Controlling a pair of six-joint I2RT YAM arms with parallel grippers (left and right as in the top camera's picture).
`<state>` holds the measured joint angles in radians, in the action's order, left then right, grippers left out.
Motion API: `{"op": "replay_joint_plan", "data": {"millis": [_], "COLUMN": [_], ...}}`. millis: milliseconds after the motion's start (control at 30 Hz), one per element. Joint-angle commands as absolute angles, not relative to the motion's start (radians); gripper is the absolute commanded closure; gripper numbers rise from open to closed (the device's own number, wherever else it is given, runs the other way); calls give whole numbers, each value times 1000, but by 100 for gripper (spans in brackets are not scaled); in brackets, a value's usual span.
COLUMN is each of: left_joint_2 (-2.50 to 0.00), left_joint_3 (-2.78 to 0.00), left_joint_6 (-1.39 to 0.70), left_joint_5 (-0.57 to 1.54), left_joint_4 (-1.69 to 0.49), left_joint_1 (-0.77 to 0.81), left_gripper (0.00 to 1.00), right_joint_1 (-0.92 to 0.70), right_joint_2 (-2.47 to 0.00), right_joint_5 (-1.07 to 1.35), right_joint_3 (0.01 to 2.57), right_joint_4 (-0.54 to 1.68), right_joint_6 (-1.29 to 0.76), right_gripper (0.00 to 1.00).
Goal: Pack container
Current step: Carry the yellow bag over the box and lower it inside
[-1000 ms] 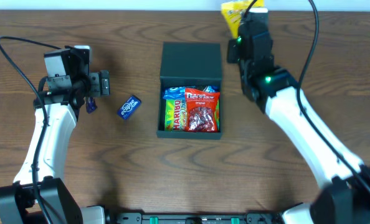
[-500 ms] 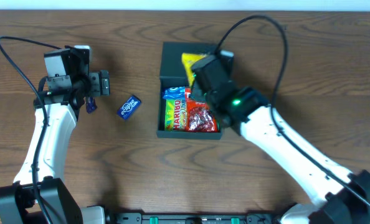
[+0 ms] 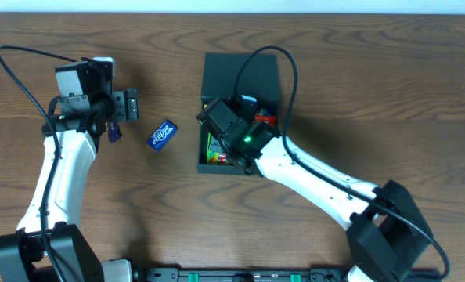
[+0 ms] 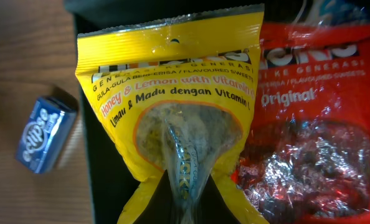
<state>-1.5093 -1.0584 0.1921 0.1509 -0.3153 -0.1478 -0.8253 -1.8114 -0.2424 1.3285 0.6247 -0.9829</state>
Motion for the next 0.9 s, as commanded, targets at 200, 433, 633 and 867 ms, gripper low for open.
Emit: {"op": "replay_joint_plan", "data": {"millis": [200, 433, 633, 867], "left_joint_2": [-1511, -1511, -1511, -1511], "left_joint_3": [-1073, -1073, -1073, -1073], "left_joint_6": [210, 210, 210, 210], "left_joint_5": [154, 154, 154, 154], "left_joint_4": [-318, -317, -318, -318], "left_joint_1": [-150, -150, -150, -150], "left_gripper": [5, 5, 5, 5], "right_joint_1": [-855, -857, -854, -842], "right_joint_2": [-1835, -1793, -1695, -1708], "right_joint_5": [-258, -261, -266, -296], "right_joint_3": [1331, 1335, 1335, 1333], "right_joint_4": [640, 638, 594, 572], "right_joint_6": [-902, -846, -738, -645], "right_gripper": [84, 23, 56, 98]}}
